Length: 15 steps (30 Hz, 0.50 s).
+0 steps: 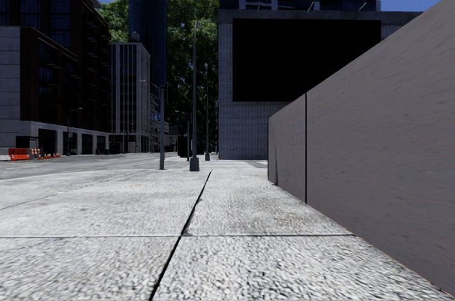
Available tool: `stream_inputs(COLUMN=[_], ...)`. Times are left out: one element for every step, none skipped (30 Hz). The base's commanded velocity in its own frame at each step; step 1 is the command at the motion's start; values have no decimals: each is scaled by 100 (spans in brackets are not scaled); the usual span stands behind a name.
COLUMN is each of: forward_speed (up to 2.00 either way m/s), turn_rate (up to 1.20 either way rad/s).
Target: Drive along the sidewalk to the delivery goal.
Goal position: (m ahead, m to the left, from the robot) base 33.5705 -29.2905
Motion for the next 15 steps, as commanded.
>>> stream_inputs(forward_speed=[200, 200, 200, 200, 200, 200, 200, 200, 200, 200, 200, 200, 200, 200, 200], turn_rate=[27, 28, 21, 12, 4, 4, 0, 0, 0, 0, 0, 0, 0, 0, 0])
